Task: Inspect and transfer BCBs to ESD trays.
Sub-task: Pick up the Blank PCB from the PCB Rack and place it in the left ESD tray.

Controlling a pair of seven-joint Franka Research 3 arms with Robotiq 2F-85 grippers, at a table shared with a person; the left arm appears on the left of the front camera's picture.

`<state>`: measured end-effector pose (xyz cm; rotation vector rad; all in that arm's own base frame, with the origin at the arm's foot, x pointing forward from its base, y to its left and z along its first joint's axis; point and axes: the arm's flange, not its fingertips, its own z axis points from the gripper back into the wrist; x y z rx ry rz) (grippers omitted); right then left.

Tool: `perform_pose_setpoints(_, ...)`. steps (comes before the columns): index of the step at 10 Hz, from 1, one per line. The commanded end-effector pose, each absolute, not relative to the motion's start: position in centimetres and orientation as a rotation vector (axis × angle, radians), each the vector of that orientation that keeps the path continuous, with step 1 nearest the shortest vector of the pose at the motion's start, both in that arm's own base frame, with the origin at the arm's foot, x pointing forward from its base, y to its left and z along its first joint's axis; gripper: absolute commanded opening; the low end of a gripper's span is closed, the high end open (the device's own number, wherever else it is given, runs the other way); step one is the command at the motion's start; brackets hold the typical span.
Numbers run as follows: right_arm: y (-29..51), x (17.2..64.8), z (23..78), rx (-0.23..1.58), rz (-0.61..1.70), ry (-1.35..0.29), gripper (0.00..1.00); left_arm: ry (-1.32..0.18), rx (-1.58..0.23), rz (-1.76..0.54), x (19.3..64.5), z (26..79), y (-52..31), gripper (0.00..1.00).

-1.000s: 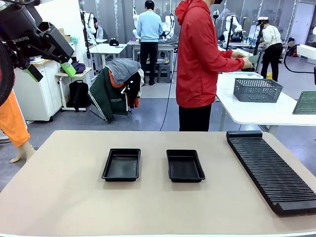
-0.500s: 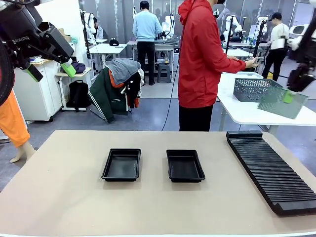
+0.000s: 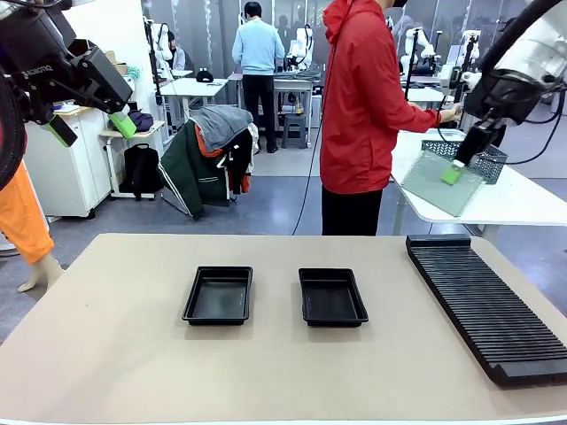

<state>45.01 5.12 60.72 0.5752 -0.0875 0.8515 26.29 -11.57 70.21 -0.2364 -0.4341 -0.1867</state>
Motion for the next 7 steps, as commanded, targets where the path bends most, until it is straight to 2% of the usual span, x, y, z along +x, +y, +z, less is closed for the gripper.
perform_pose_setpoints(1,7.1,44.7,58.8,0.660,0.721,-0.139,0.03,-0.432,-0.230,-0.183,26.3,70.2,-11.5,1.00)
perform_pose_setpoints(7,15.4,44.9,52.9,0.840,0.460,-0.199,0.03,-0.432,-0.230,-0.183,26.3,70.2,-11.5,1.00)
